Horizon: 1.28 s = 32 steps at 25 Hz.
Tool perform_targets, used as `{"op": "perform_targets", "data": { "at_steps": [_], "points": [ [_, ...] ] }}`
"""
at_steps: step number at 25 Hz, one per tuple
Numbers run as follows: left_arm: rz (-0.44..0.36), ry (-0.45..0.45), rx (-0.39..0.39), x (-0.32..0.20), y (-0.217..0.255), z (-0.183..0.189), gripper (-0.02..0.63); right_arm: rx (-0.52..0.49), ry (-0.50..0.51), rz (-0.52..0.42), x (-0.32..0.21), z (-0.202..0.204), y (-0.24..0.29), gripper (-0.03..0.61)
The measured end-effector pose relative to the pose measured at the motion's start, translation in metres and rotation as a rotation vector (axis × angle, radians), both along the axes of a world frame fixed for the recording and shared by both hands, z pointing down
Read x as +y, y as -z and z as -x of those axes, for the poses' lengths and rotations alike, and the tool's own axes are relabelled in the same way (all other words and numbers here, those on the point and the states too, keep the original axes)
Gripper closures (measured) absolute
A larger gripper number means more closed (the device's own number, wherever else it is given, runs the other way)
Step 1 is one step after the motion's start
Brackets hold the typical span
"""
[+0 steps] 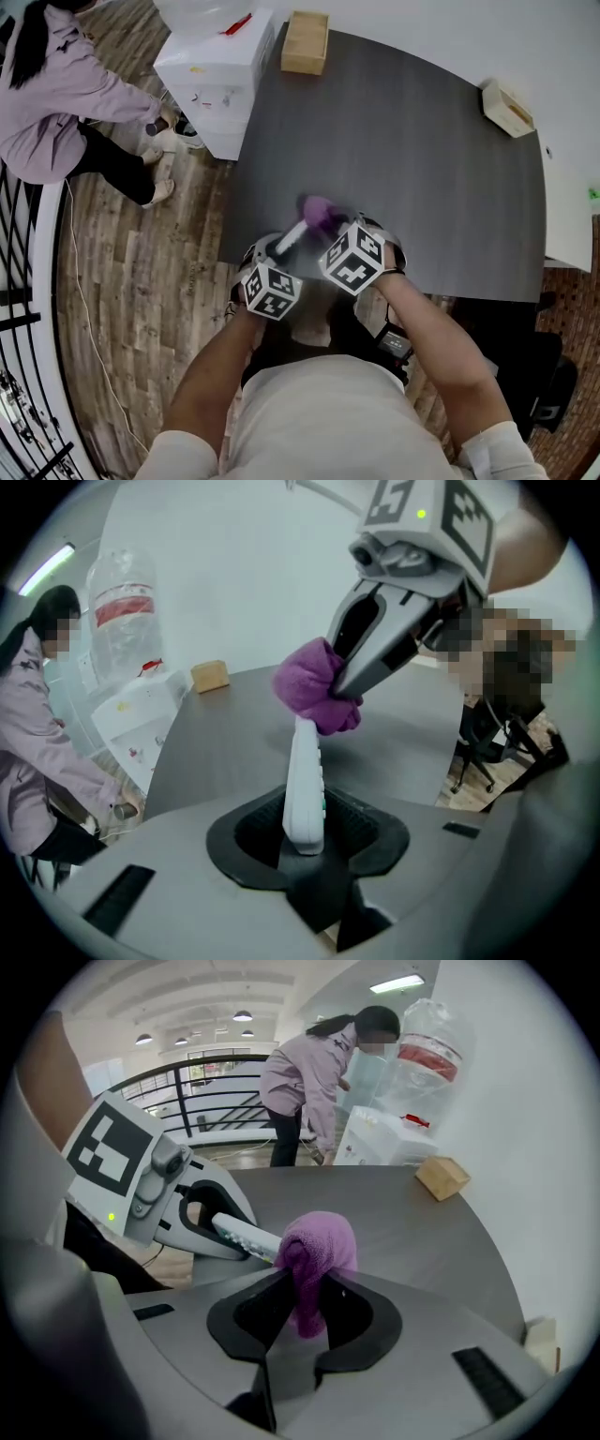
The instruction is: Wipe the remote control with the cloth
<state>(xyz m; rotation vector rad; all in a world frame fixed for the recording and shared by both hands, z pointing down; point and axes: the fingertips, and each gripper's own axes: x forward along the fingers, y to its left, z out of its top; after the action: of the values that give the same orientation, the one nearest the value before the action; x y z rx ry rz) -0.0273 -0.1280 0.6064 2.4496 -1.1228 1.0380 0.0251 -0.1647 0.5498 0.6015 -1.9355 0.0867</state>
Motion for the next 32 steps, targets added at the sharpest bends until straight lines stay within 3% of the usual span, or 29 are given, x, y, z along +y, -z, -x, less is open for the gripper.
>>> {"op": "perform_targets", "data": {
  "at_steps": [3,7,9,14,17,19,21,24,29,32],
  "points": [
    [-0.007,0.003,-0.029,0.000,0.000,-0.002,0.502,-0.017,-0.043,-0.049,-0.016,-0.002,0.019,0.489],
    [-0.020,0.007,-0.065,0.000,0.000,-0.002,0.504,0.137,0.005,-0.094,-0.019,-0.001,0.004,0.489],
    [-0.018,0.012,-0.072,0.001,0.000,-0.001,0.505,0.156,0.034,-0.091,-0.007,0.010,0.000,0.489],
    [-0.018,-0.001,-0.100,0.002,-0.002,-0.002,0.505,0.061,0.117,0.034,0.037,0.052,0.001,0.491],
    [-0.021,0.004,-0.104,-0.001,0.000,-0.001,0.505,-0.092,0.110,0.199,0.057,0.072,0.004,0.491],
    [-0.012,0.009,-0.099,0.000,0.000,-0.003,0.503,-0.197,0.061,0.249,0.056,0.069,0.012,0.491],
    [0.009,0.005,-0.089,0.004,-0.002,-0.006,0.503,-0.229,-0.041,0.194,0.040,0.047,0.020,0.491],
    [0.040,-0.005,-0.083,0.005,-0.003,-0.003,0.503,-0.115,-0.091,0.067,0.021,0.018,0.006,0.491],
    [0.090,-0.095,-0.137,-0.003,0.002,-0.003,0.503,-0.191,-0.149,0.109,0.021,0.031,0.002,0.491],
    [0.116,-0.180,-0.210,-0.011,0.004,-0.008,0.502,-0.235,-0.153,0.137,0.021,0.037,0.003,0.491]
  ]
}}
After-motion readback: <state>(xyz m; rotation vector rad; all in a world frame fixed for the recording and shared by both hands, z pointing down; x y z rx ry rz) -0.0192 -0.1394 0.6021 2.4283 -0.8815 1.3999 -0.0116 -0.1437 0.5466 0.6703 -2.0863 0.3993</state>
